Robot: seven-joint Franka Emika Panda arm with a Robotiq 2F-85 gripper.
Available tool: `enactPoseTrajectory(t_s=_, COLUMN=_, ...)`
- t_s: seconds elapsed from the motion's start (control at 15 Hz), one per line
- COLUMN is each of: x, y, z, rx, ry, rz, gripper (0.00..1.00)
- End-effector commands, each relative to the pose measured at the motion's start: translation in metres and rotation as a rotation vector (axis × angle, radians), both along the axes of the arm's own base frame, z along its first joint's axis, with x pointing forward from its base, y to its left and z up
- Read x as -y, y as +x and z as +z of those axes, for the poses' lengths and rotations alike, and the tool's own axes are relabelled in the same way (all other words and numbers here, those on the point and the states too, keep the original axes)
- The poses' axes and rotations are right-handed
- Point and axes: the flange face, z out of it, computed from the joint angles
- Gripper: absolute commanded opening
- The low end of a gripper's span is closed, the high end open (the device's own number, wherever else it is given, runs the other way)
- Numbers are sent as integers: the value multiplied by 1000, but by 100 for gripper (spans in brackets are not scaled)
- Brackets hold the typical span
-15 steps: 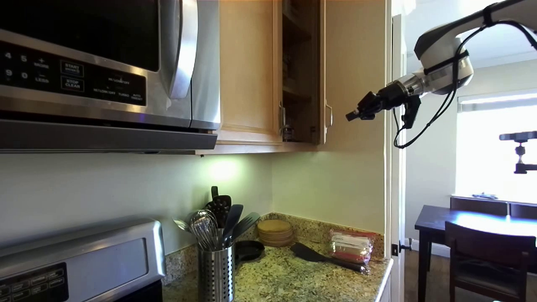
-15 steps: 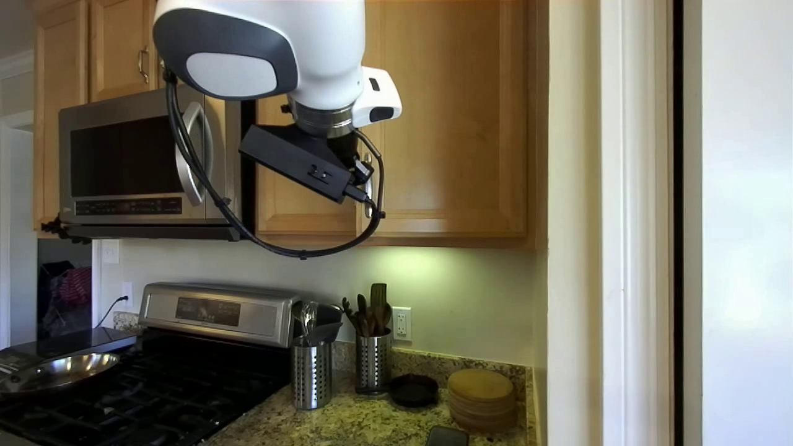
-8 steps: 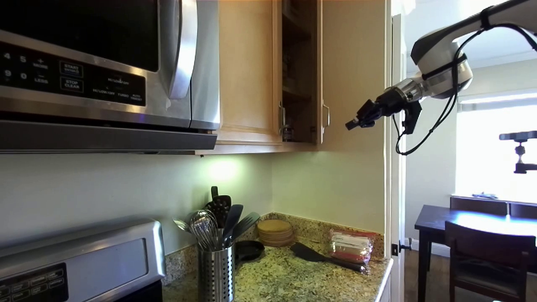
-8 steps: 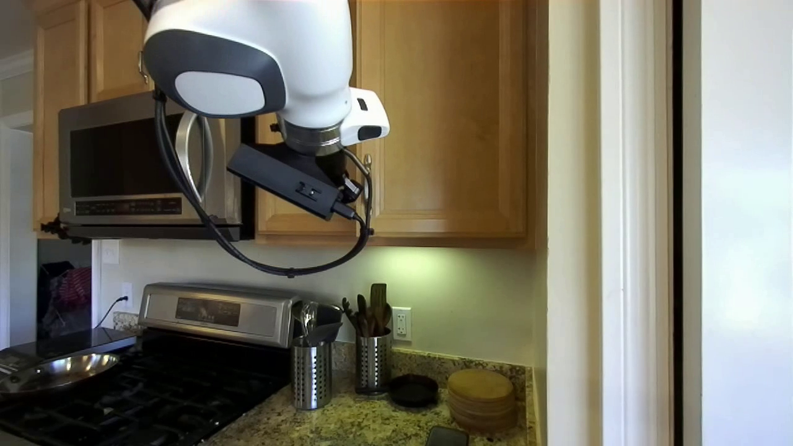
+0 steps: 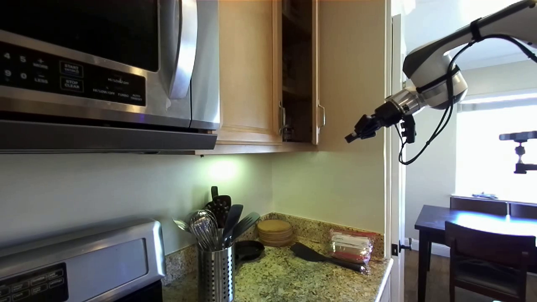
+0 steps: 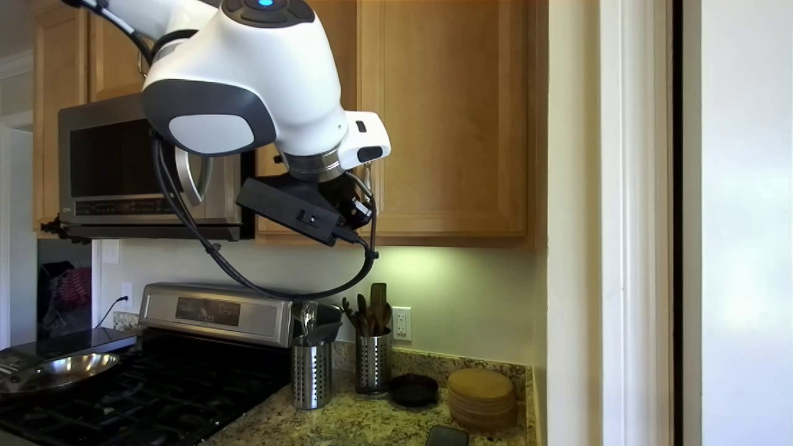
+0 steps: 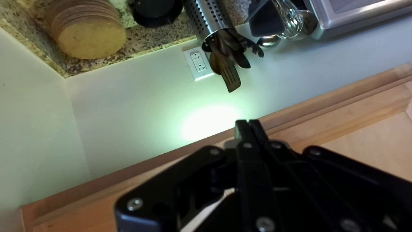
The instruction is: Close the second cupboard drawer to the right of the microwave
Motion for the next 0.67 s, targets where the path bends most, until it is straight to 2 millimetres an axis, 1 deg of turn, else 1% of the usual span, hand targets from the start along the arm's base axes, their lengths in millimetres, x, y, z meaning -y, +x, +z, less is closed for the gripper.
enactPoseTrajectory(t_s=0.0, x=-10, y=15, z=6, rx=20, ry=-31, rz=-47, gripper=3)
enactPoseTrajectory(t_s=0.07, x=-12, y=20, z=8, rx=26, ry=-42, rz=-57, gripper=4)
enactPoseTrajectory(t_s=0.33, x=-27, y=50, z=12, rx=59, ry=-97, rz=-81, gripper=4)
enactPoseTrajectory(t_s=0.6, x=-44, y=87, z=11, rx=79, ry=-141, rz=-85, gripper=4)
